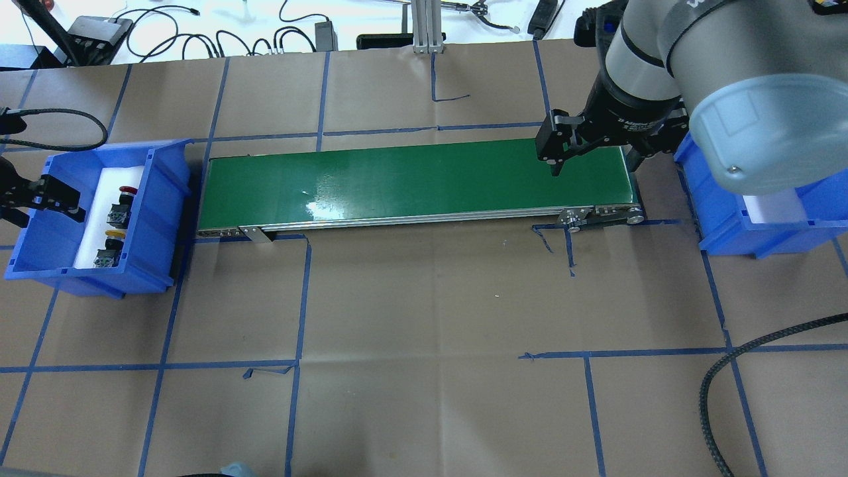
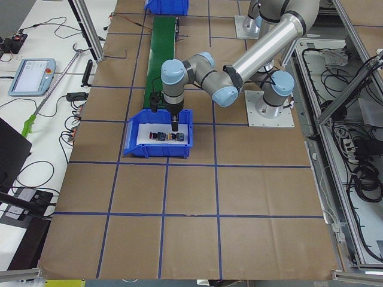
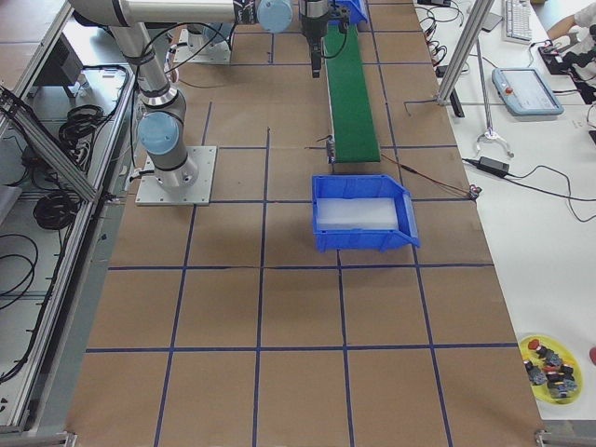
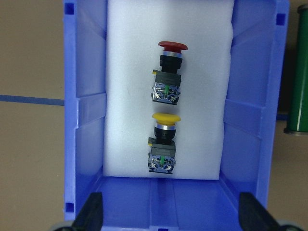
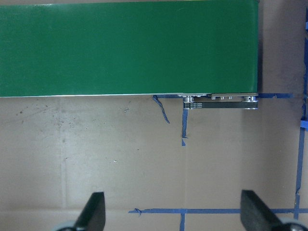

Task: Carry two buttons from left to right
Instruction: 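Move the left gripper into the bin and grasp the yellow-capped button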

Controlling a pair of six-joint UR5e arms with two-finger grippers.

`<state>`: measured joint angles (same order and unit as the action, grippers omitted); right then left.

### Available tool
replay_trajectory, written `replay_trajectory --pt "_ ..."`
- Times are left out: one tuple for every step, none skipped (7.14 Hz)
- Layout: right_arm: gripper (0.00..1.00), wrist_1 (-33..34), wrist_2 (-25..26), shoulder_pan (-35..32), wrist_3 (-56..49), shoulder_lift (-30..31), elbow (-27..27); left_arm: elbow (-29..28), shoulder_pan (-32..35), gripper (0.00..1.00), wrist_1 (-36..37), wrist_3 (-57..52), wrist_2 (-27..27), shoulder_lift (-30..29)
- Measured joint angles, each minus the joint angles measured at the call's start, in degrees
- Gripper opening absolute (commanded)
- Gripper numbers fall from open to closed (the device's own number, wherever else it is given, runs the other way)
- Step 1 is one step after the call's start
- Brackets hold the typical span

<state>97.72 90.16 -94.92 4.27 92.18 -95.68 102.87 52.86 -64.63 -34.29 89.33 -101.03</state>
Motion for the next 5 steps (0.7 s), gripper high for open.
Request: replay_trajectory --pt "1.00 0.0 0.0 0.0 -0.1 0.0 0.0 1.2 0.0 0.99 2.6 -1.1 -0.9 -1.4" --pt "1.00 0.1 0.0 0.0 -0.2 0.0 0.0 2.3 0.0 0.99 4.7 -1.7 -1.7 -2.5" --pt "1.00 0.1 0.0 0.0 -0.3 0.0 0.0 3.9 0.1 0.99 7.5 -1.9 -2.1 -3.7" --pt "1.00 0.1 0.0 -0.1 -0.4 0.0 0.0 6.1 0.1 0.99 11.1 -2.1 -2.2 -4.7" --pt "1.00 0.1 0.0 -0.1 -0.5 0.0 0.0 8.8 0.1 0.99 15.3 -2.1 -2.2 -5.7"
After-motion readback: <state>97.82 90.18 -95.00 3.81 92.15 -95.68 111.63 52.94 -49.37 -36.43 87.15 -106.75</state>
